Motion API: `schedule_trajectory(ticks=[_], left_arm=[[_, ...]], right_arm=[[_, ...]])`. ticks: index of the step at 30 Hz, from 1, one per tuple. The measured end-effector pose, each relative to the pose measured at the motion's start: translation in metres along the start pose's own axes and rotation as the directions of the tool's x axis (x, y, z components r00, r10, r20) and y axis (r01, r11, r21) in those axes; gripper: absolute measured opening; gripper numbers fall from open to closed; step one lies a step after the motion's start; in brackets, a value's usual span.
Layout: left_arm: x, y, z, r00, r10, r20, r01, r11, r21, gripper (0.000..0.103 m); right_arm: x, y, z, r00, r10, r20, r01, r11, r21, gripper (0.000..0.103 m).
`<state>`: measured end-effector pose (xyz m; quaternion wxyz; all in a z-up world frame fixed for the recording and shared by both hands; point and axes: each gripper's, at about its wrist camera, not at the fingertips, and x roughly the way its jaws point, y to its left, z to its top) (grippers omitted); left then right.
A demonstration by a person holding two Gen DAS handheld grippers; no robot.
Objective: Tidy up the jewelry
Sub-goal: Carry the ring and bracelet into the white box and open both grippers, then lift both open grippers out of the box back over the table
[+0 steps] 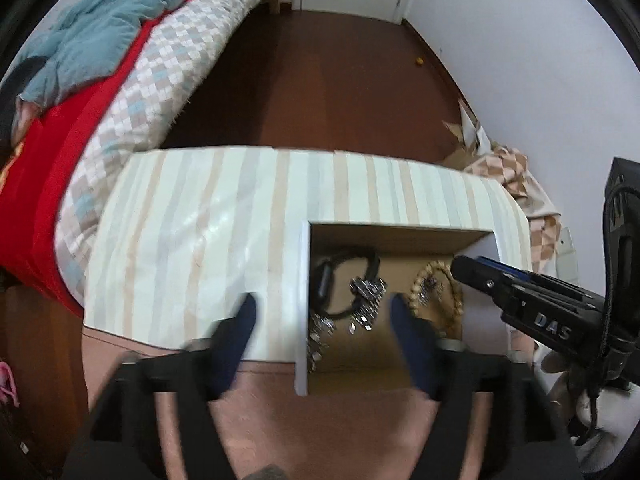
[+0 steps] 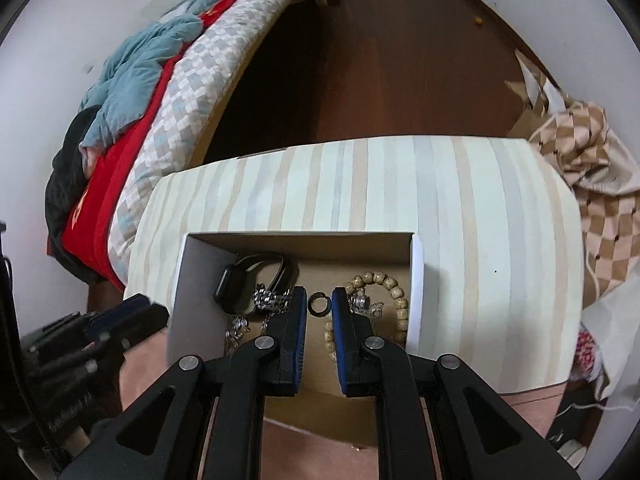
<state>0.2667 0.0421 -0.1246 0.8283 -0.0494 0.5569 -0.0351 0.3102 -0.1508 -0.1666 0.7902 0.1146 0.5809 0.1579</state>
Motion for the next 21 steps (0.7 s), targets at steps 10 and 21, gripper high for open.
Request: schedule_trajectory(ticks=[10, 21], left_arm=[[-0.01, 0.01, -0.009, 0.994, 0.091, 0.059, -0.091, 0.996, -0.003, 0.102], [-0.015, 0.004, -0.046, 0.986, 0.146, 0.087, -0.146, 0.989, -0.007, 0.103]], right_arm=[[-0.035, -0.002, -0.007, 0.995, -0.056, 0.087, 0.056, 0.998, 0.001, 0.047], [-0.057, 0.002, -0.062, 0.924, -0.359, 0.135, 0.367, 0.929, -0.04, 0.098]])
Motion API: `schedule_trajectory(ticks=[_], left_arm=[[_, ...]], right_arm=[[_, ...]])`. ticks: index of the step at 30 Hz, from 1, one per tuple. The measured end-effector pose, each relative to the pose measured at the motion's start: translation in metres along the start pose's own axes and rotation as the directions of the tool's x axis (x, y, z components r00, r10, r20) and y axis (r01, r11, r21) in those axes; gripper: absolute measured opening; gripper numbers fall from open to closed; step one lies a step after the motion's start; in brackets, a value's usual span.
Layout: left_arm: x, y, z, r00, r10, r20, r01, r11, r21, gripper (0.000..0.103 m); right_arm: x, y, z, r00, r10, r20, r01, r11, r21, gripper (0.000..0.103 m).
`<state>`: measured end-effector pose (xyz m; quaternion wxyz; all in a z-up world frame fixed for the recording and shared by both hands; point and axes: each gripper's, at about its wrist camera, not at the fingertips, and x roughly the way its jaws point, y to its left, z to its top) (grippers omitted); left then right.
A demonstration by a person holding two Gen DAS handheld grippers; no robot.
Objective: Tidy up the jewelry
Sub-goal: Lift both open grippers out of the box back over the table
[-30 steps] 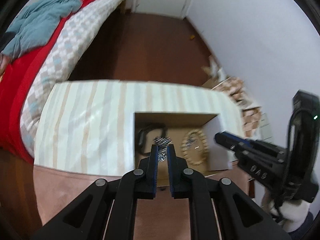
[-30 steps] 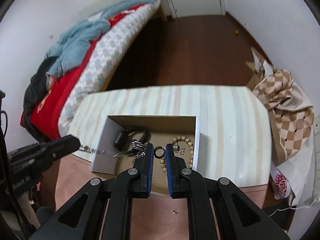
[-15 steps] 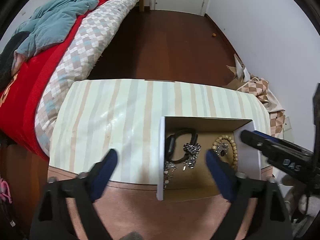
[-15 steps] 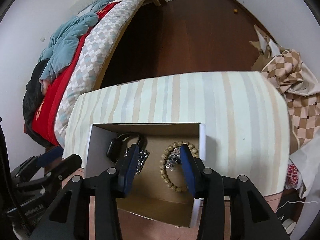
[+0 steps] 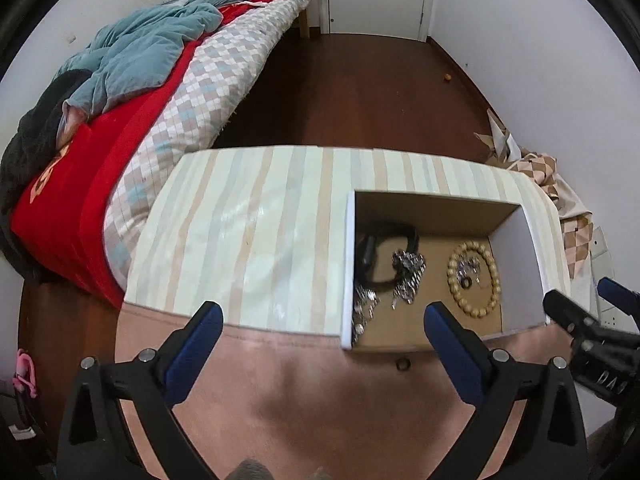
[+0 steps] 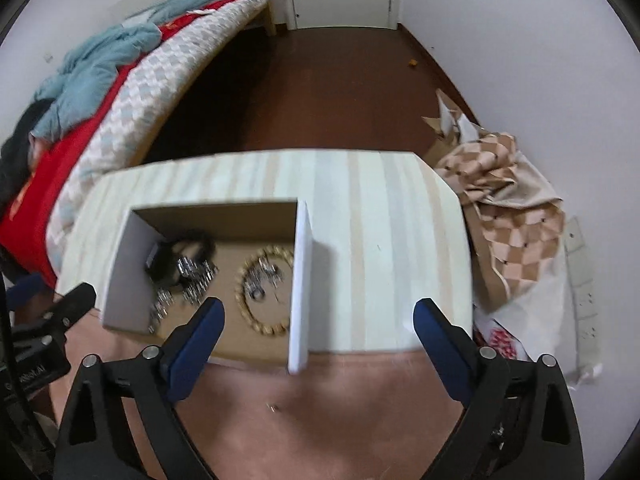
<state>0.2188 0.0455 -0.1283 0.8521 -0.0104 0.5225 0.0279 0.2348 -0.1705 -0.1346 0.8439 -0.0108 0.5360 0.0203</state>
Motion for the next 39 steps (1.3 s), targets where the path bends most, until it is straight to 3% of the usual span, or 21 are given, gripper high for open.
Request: schedule_trajectory(ticks=[9, 18, 29, 34, 39], left_arm=[[-0.04, -0.007, -0.016, 0.999, 0.009, 0.051, -0.01, 1.0, 0.019, 0.103], [-0.112, -0.009, -0.028, 0.988, -0.004, 0.156, 0.002, 1.0, 0.01, 0.103], [-0.183, -0.01, -0.04, 0.97, -0.031, 0.24, 0.028, 0.999, 0.016, 0.103], [-0.193, -0.007, -0.045, 0.969, -0.035, 0.243, 0.033, 0.999, 0.012, 0.103], [-0.183, -0.006, -0.048, 0.971, 0.011, 0.239, -0.01, 1.0, -0.005, 0.103]], right_arm=[[-0.037, 0.003, -0.024, 0.997, -0.053, 0.056, 0.053, 0.999, 0.007, 0.101], [-0.114, 0.0, -0.039, 0.986, -0.066, 0.155, 0.061, 0.997, 0.035, 0.101], [-0.213, 0.002, -0.057, 0.955, -0.083, 0.286, 0.076, 0.996, 0.035, 0.101], [-0.234, 0.002, -0.064, 0.951, -0.07, 0.301, 0.058, 0.997, 0.046, 0.101], [-0.232, -0.001, -0.066, 0.956, -0.053, 0.289, 0.037, 0.998, 0.058, 0.101]])
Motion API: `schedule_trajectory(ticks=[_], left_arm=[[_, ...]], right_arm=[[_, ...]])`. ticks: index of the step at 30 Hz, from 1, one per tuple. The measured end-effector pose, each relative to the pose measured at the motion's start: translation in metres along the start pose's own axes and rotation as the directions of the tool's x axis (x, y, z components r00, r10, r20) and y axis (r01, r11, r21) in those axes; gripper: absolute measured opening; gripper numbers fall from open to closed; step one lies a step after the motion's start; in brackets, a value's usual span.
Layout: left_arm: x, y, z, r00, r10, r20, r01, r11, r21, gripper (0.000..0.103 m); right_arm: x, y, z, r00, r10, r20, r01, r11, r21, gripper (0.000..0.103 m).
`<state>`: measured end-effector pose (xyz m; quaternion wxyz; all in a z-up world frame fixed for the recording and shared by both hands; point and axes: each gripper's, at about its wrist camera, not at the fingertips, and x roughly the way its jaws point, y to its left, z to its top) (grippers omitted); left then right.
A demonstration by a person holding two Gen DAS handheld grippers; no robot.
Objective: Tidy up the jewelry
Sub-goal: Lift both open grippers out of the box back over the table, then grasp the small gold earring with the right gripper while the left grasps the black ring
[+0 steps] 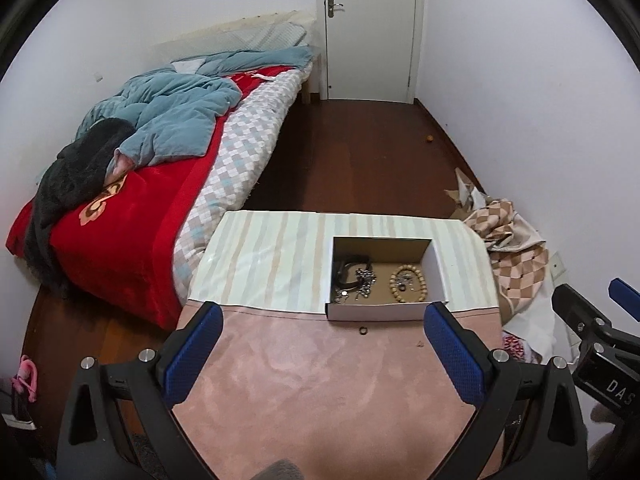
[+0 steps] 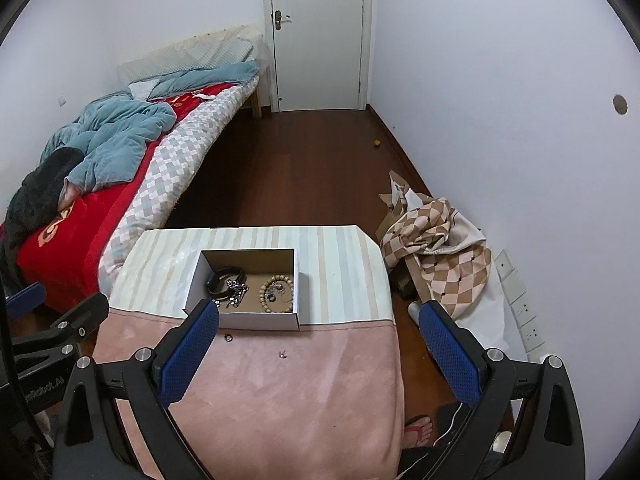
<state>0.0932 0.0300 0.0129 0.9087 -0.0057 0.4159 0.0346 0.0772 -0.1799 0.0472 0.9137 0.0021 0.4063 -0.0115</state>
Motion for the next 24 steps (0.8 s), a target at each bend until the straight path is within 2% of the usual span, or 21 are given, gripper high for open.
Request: schedule_trajectory(ticks=[5, 9, 10, 12, 13, 14, 16, 19, 24], left_arm=[[0.035, 0.006, -0.016, 0.998, 0.057, -0.034, -0.058, 0.998, -0.014, 0.103], [0.09, 0.011, -0.039, 0.985, 0.093, -0.143, -0.096, 0.995, -0.015, 0.103], [0.103, 0.012, -0.045, 0.98, 0.1, -0.17, -0.104, 0.994, -0.013, 0.103], [0.123, 0.013, -0.056, 0.971, 0.113, -0.212, -0.117, 0.993, -0.007, 0.103], [0.136, 0.015, -0.061, 0.963, 0.122, -0.239, -0.126, 0.992, -0.004, 0.103], [0.144, 0.016, -0.065, 0.959, 0.126, -0.253, -0.131, 0.991, -0.003, 0.103], [0.163, 0.02, -0.074, 0.947, 0.141, -0.29, -0.148, 0.989, 0.0, 0.103], [0.183, 0.025, -0.081, 0.933, 0.153, -0.326, -0.16, 0.987, 0.004, 0.103], [0.199, 0.026, -0.085, 0.925, 0.15, -0.35, -0.158, 0.987, 0.004, 0.103]], right_arm=[[0.039, -0.006, -0.018, 0.998, 0.021, -0.058, -0.02, 1.0, 0.016, 0.101], [0.095, -0.01, -0.046, 0.988, 0.058, -0.143, -0.053, 0.998, 0.042, 0.101], [0.112, -0.01, -0.055, 0.984, 0.071, -0.165, -0.064, 0.997, 0.046, 0.098], [0.142, -0.007, -0.071, 0.971, 0.119, -0.206, -0.109, 0.992, 0.06, 0.083], [0.161, -0.005, -0.08, 0.962, 0.136, -0.238, -0.124, 0.99, 0.065, 0.068], [0.174, -0.001, -0.086, 0.955, 0.15, -0.255, -0.137, 0.988, 0.066, 0.06], [0.199, 0.007, -0.098, 0.948, 0.166, -0.272, -0.156, 0.986, 0.058, 0.056], [0.223, 0.018, -0.111, 0.941, 0.189, -0.281, -0.182, 0.982, 0.05, 0.055], [0.248, 0.032, -0.122, 0.938, 0.181, -0.297, -0.175, 0.983, 0.047, 0.053]])
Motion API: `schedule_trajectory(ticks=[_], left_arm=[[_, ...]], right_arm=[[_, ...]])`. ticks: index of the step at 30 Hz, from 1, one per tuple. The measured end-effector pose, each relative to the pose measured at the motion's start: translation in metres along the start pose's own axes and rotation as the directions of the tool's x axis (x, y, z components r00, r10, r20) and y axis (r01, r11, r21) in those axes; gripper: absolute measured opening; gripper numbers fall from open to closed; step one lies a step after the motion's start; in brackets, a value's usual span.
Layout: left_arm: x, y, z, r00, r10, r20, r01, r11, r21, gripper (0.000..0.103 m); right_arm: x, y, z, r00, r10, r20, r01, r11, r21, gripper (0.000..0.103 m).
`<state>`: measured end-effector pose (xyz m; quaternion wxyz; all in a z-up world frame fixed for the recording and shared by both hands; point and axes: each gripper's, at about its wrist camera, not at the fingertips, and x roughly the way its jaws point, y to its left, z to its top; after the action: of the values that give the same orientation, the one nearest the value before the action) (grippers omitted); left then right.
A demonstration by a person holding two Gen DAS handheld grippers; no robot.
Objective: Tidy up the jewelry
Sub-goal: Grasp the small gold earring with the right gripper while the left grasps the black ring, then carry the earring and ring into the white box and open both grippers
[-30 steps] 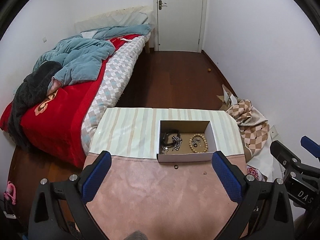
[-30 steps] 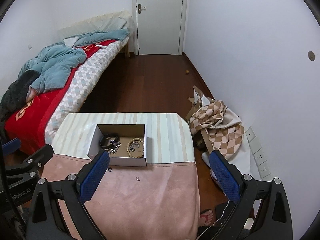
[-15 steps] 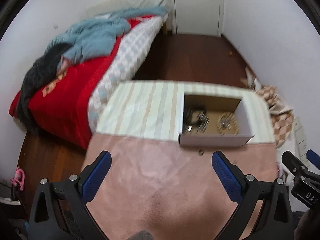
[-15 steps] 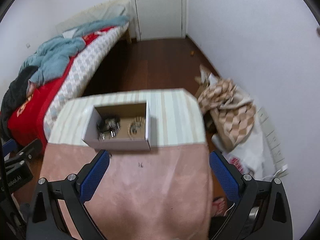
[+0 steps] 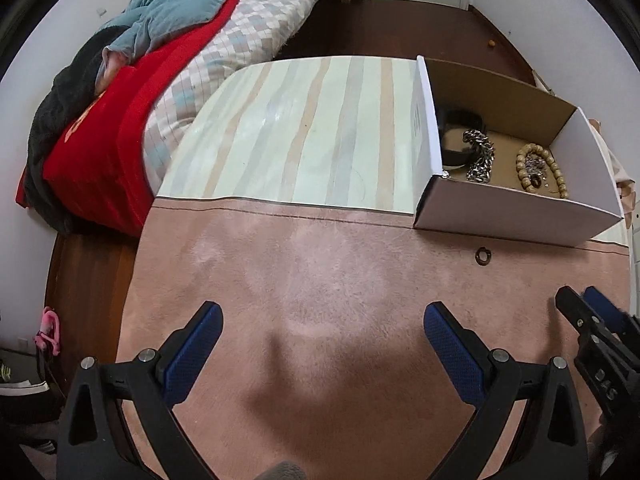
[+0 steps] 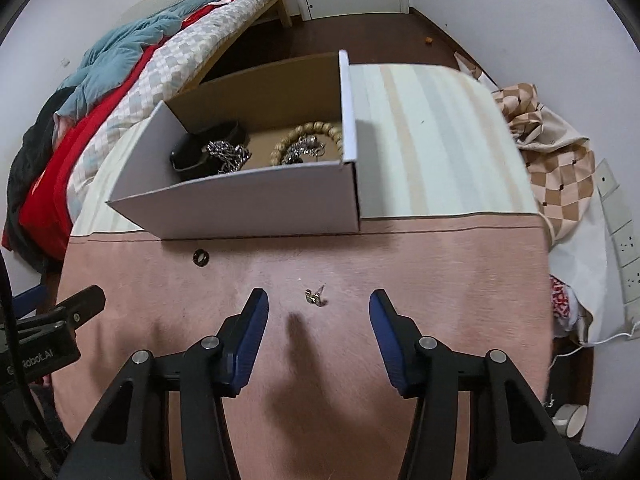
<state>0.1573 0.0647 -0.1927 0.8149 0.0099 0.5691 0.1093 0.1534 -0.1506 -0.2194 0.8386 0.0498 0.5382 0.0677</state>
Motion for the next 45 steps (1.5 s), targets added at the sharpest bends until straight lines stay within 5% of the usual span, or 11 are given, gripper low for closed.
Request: schedule_trajectory(ticks=[4, 5, 14, 22, 29, 39, 45], left_arm=[[0.004, -0.006, 0.006, 1.0, -0.014, 0.002, 0.014, 1.0, 0.016, 0.103], [0.004, -0.009, 0.007, 1.0, -0.018, 0.004, 0.018, 1.0, 0.018, 0.103], [0.008, -0.049, 0.021, 0.985, -0.172, 0.015, 0.171, 0.985, 0.031, 0.102], [0.021, -0.082, 0.025, 0.982, -0.187, 0.0, 0.187, 0.978, 0.097, 0.065], [0.024, -0.094, 0.021, 0.978, -0.206, 0.002, 0.205, 0.971, 0.12, 0.011], [-0.009, -0.094, 0.008, 0.968, -0.247, 0.044, 0.239, 0.961, 0.136, 0.01], [-0.056, -0.074, 0.019, 0.943, -0.324, 0.081, 0.312, 0.941, 0.132, 0.01]], right_arm=[[0.009, 0.005, -0.002, 0.999, -0.045, 0.019, 0.045, 0.999, -0.027, 0.011], [0.008, 0.003, -0.002, 0.999, -0.042, 0.023, 0.043, 0.999, -0.026, 0.009], [-0.017, -0.036, 0.002, 0.996, -0.041, 0.074, 0.034, 0.995, 0.093, 0.009], [-0.027, -0.062, 0.003, 0.993, -0.088, 0.083, 0.077, 0.989, 0.127, 0.009], [-0.031, -0.074, -0.001, 0.991, -0.106, 0.085, 0.092, 0.985, 0.148, 0.009], [-0.056, -0.07, 0.004, 0.988, -0.087, 0.124, 0.068, 0.986, 0.152, 0.009], [-0.088, -0.052, 0.02, 0.985, -0.006, 0.175, -0.018, 0.991, 0.136, 0.009]])
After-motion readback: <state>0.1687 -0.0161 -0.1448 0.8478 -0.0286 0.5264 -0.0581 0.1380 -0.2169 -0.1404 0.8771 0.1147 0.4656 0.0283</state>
